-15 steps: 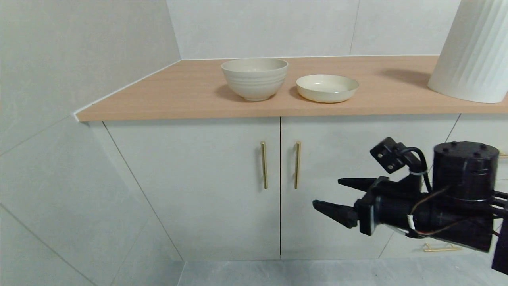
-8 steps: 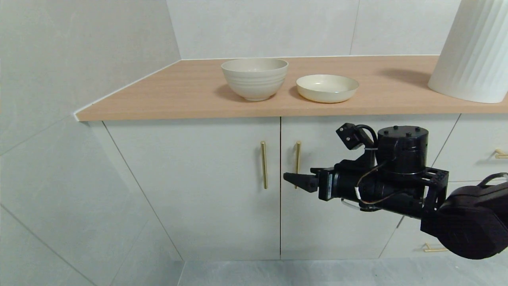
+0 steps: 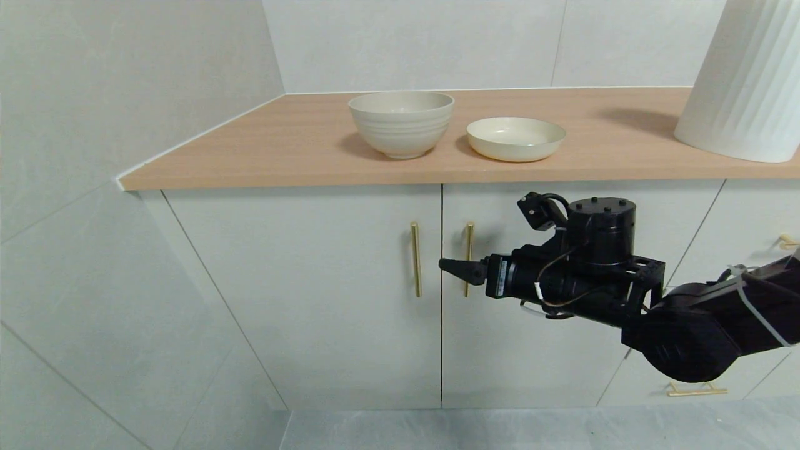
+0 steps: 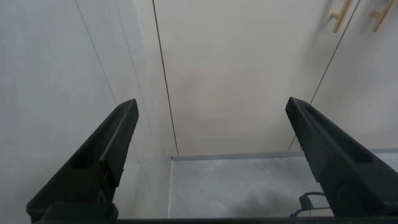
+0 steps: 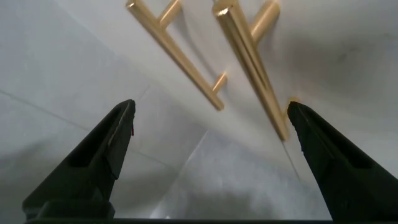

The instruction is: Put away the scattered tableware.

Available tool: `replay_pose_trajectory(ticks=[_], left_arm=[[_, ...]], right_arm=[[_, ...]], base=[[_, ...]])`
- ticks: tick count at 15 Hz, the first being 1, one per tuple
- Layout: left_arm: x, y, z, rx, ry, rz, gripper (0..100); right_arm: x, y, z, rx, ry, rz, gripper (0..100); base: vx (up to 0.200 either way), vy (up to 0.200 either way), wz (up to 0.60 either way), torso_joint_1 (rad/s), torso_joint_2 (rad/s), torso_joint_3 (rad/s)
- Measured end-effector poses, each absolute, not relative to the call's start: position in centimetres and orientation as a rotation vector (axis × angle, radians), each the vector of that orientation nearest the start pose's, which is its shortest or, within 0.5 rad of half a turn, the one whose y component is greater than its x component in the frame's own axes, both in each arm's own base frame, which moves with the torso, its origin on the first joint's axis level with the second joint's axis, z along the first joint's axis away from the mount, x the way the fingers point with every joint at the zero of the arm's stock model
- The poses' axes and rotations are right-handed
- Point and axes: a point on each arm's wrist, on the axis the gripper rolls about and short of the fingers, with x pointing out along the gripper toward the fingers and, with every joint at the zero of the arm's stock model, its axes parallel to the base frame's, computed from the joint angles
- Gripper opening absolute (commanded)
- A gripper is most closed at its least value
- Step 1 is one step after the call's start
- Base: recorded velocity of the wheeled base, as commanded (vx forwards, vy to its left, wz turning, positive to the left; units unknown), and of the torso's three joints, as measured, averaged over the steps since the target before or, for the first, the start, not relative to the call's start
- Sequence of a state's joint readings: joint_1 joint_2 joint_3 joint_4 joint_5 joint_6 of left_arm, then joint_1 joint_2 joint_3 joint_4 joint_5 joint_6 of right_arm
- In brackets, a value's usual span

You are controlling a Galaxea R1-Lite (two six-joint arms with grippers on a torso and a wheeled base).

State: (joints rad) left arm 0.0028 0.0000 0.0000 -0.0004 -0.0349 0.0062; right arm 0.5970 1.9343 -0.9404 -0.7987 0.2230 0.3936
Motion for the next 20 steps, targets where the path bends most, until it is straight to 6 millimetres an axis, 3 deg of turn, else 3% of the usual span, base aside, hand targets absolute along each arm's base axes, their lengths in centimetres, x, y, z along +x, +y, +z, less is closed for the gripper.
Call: replay_pose_trajectory(ticks=[5, 10, 15, 20], left_arm=[[-2.3, -0.1, 7.6, 0.006, -0.001, -0.032, 100], [-2.3, -0.1, 7.6, 0.006, -0.001, -0.033, 100], [-2.3, -0.1, 7.6, 0.006, -0.001, -0.032, 100], [-2.3, -0.1, 7.6, 0.006, -0.001, -0.032, 100]], right_arm=[[31.6, 22.0, 13.9, 0.346, 0.274, 0.744, 100], [31.9, 22.9, 13.1, 0.357, 0.262, 0.756, 100], [30.9, 23.6, 12.6, 0.367, 0.269, 0.794, 100], [28.8, 22.7, 12.9, 0.361, 0.326, 0.914, 100]], base=[[0.0, 0.0, 0.0, 0.0, 0.0, 0.0], [0.0, 0.0, 0.0, 0.0, 0.0, 0.0], [0.0, 0.0, 0.0, 0.0, 0.0, 0.0], [0.0, 0.0, 0.0, 0.0, 0.0, 0.0]])
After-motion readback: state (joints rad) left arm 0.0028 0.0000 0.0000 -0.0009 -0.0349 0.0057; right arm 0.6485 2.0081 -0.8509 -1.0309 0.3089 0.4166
